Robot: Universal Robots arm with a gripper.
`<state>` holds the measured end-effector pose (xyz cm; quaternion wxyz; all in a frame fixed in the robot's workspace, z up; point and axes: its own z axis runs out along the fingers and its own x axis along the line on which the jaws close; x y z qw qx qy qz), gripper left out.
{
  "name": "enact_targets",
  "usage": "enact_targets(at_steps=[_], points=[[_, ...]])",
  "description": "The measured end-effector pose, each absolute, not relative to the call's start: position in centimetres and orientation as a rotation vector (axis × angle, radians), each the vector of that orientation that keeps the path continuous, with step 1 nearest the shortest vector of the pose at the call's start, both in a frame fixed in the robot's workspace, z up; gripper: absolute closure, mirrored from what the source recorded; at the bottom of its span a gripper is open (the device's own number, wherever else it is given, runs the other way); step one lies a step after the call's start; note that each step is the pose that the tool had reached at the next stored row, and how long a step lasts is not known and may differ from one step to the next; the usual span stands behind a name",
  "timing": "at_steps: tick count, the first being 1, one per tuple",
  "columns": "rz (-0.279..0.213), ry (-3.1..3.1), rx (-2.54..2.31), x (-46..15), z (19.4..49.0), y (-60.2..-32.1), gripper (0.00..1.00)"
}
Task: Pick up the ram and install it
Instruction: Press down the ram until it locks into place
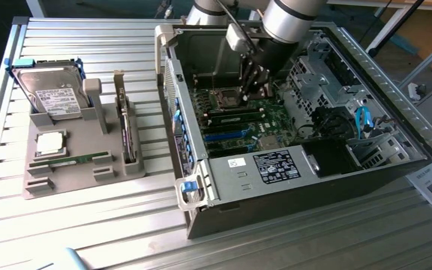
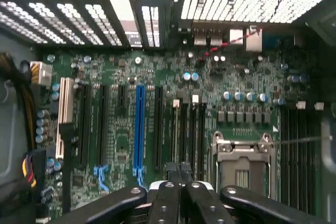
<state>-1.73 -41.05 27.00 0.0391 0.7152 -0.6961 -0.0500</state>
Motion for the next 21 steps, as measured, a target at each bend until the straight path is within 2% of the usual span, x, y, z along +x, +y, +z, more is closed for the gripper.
enact_targets(at_steps=[6,14,18,21], points=[[-0.158,-2.131,2.189,-0.8,27.8,-41.0,0.9],[-0.155,-2.13,2.188,-0.8,33.6,-41.0,0.9],[-0.155,-2.13,2.188,-0.8,35.4,-41.0,0.9],[-0.155,-2.13,2.188,-0.8,35.5,-41.0,0.9]])
